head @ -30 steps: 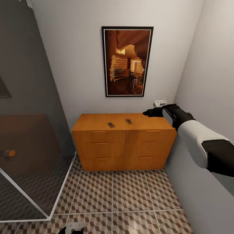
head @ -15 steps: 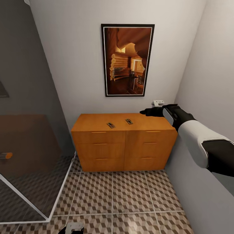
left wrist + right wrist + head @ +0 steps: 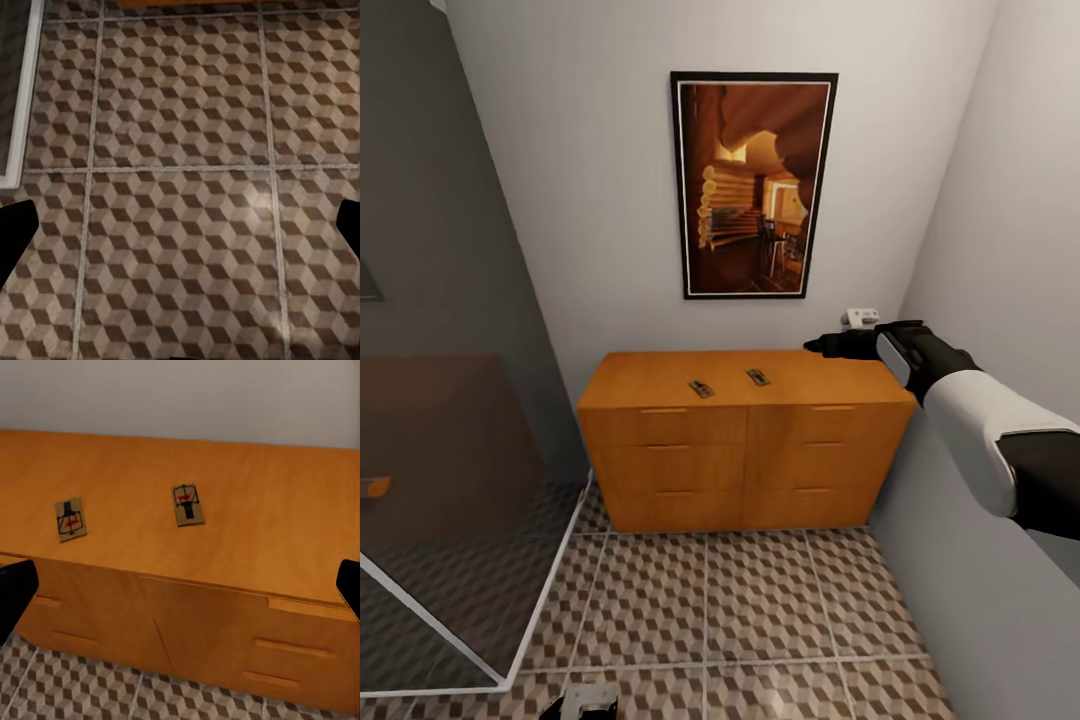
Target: Take the four mousetraps from the cabinet in the bathroom and place them on the bathroom floor. Make sure all four end up on the same floor surface, and ensure that at least two of them are either under or directly next to the same bathroom sink.
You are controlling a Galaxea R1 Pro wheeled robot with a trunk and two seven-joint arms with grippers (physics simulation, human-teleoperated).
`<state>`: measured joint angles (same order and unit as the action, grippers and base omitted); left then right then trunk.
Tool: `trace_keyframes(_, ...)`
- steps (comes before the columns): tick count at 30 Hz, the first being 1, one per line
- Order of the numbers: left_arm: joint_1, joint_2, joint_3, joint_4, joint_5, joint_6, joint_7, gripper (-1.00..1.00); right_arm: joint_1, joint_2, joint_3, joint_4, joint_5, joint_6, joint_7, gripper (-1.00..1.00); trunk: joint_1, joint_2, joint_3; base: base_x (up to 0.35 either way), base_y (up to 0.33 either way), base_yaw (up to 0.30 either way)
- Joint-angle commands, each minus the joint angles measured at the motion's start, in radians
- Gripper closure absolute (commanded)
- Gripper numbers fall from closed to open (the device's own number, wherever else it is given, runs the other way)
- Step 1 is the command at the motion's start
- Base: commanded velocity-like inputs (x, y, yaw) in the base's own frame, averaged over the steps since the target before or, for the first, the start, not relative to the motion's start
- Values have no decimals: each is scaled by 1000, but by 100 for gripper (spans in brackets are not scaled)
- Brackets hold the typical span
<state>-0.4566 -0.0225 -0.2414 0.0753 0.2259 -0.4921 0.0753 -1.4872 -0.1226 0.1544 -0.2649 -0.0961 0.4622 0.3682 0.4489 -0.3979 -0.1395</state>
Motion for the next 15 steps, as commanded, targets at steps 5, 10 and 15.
trace_keyframes(5,-2,-1,-8,4,6,-6,3,-100,-1,-4,9,-1,-10,6,0,-100,1,-2,-2,264,0,0)
trace_keyframes(10,-2,-1,-8,4,6,-6,3,-100,-1,-5,10,-1,-10,6,0,-100,1,-2,-2,291,50,0)
trace_keyframes(15,-2,-1,-8,4,6,-6,3,-100,-1,-5,10,2,-10,6,0,-100,1,-2,-2,204,40,0)
